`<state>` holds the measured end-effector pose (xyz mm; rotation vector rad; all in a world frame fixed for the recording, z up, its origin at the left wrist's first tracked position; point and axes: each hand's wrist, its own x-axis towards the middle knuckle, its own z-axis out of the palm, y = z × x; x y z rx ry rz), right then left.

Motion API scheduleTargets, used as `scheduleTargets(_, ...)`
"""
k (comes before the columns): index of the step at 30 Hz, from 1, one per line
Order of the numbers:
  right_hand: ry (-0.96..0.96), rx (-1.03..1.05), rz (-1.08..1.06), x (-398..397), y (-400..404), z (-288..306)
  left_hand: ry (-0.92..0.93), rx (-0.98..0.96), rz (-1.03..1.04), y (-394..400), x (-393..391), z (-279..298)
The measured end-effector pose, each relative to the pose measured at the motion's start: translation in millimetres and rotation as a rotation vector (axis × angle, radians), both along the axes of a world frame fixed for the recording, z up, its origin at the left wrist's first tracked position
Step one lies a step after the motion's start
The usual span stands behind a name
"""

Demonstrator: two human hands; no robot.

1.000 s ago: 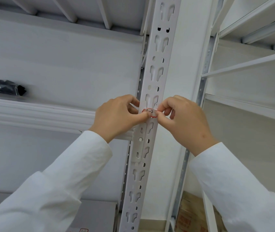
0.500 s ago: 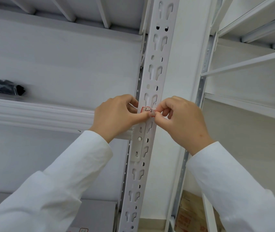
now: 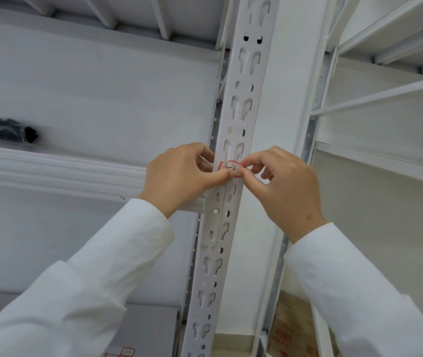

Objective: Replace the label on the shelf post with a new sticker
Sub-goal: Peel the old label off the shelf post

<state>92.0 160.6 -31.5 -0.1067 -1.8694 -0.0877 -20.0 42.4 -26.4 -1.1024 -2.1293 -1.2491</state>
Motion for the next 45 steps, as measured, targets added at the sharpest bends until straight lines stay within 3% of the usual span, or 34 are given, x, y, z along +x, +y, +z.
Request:
scheduleTargets(10,-0.063,-0.066,-0.002,-1,-2,0,-0.008,0.008,-0.009,-1,0,-1)
scheduleTargets(19,0.048,0.117,-0.011,-4,4,-3,0.009,0.010,-0.010,-1,-2,-2)
scheduleTargets(36,-0.070,-0.132,0.023,-3,-3,6,-0.002,0.005,-0.007,-1,0,-2)
scheduleTargets(42,-0.149,-0.091,-0.021,-3,-3,7,0.000,0.006,-0.014,-2,1,-3)
scheduleTargets(45,-0.035,0.016,-0.017,-4,-1,1,-0.001,0.008,-0.017,-2,1,-2)
